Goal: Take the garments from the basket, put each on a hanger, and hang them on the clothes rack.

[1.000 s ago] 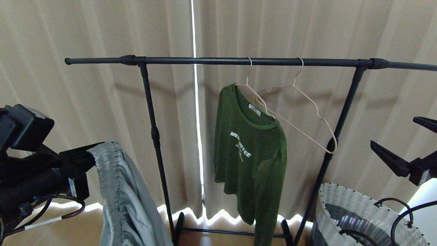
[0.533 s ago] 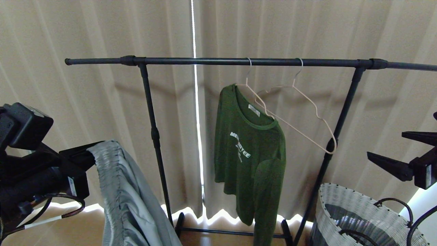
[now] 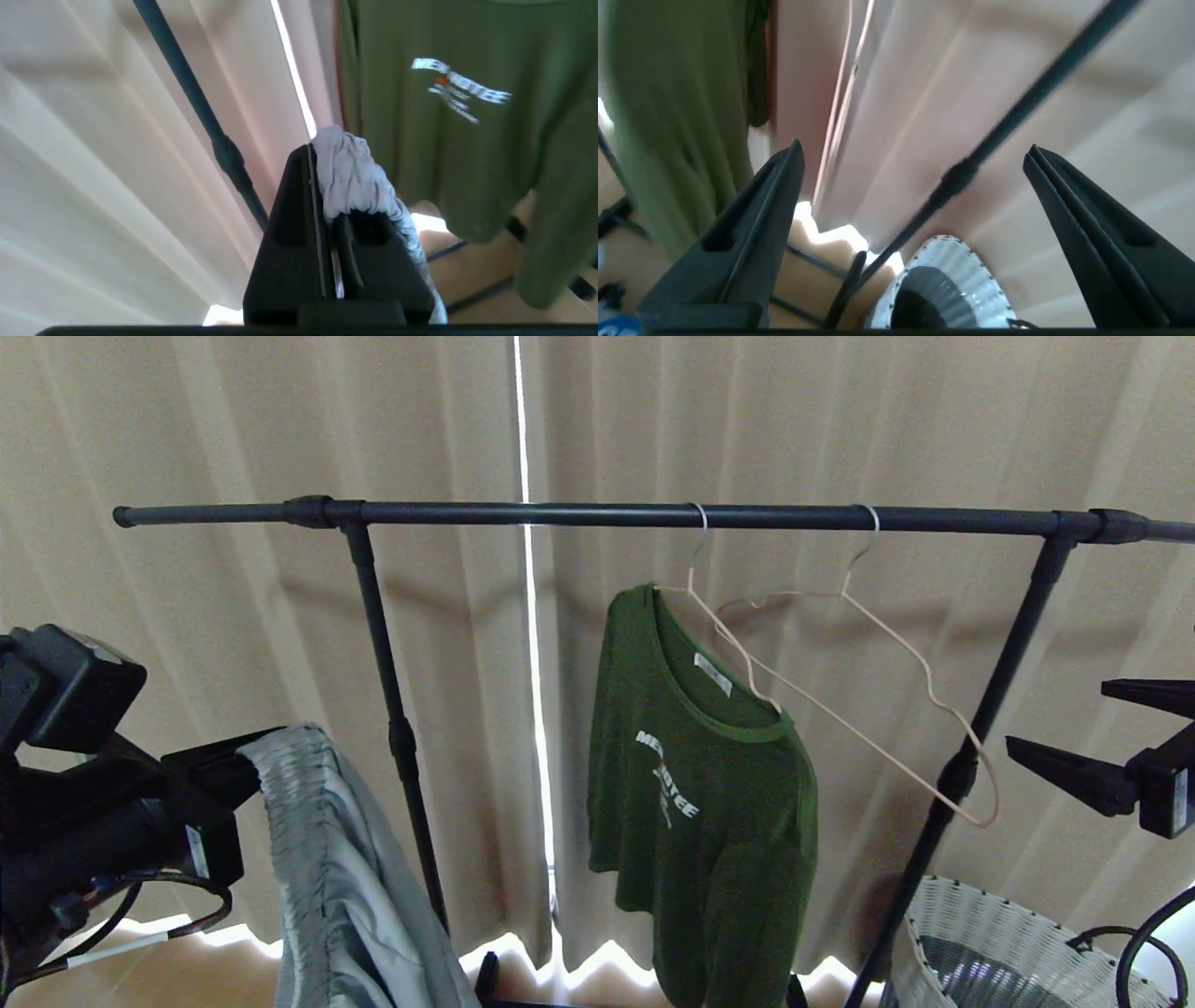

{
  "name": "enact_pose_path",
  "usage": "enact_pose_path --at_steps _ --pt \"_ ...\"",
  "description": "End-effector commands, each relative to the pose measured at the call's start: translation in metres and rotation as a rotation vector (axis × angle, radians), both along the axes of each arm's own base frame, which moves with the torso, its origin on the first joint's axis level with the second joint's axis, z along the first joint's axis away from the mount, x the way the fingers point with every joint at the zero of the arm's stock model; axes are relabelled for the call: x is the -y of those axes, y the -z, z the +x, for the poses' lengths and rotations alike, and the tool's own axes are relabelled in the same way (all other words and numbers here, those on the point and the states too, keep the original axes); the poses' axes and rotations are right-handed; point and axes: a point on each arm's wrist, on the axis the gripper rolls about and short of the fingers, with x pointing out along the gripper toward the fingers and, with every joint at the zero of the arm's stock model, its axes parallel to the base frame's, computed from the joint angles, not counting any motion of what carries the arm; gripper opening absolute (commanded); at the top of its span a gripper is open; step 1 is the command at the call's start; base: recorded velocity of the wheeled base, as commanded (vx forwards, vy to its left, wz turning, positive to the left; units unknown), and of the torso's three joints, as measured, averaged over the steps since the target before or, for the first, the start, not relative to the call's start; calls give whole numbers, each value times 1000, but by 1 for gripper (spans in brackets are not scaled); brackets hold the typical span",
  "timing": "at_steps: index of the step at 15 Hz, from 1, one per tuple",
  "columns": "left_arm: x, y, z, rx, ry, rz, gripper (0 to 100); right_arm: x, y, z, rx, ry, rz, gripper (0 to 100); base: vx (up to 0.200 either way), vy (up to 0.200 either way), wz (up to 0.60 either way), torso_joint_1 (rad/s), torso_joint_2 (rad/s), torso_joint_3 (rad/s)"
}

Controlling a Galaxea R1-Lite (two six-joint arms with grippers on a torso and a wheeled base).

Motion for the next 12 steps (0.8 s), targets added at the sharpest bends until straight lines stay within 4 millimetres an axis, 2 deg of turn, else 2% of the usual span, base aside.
enact_pose_path --at_steps 1,3,4,7,10,11,12 --pt "-2 3 -9 -1 1 -10 0 -5 -7 0 -4 -26 1 100 0 0 0 0 0 0" --pt "-3 5 -12 -6 6 -19 0 -6 -10 1 -17 -27 1 100 0 0 0 0 0 0" --pt "-4 9 -18 -24 12 -57 0 -17 -17 10 -50 -30 -4 100 0 0 0 0 0 0" --pt "-4 12 -17 -65 -1 -123 0 -34 -16 34 -100 6 32 100 0 0 0 0 0 0" --pt "-4 12 -16 -80 -10 -153 0 -41 -25 40 -134 -8 24 100 0 0 0 0 0 0" --pt "-5 7 -13 -63 -14 -156 0 -44 -26 53 -153 -5 26 100 0 0 0 0 0 0" --pt "-4 7 -12 -66 -14 -155 0 -45 -25 56 -158 4 25 100 0 0 0 0 0 0"
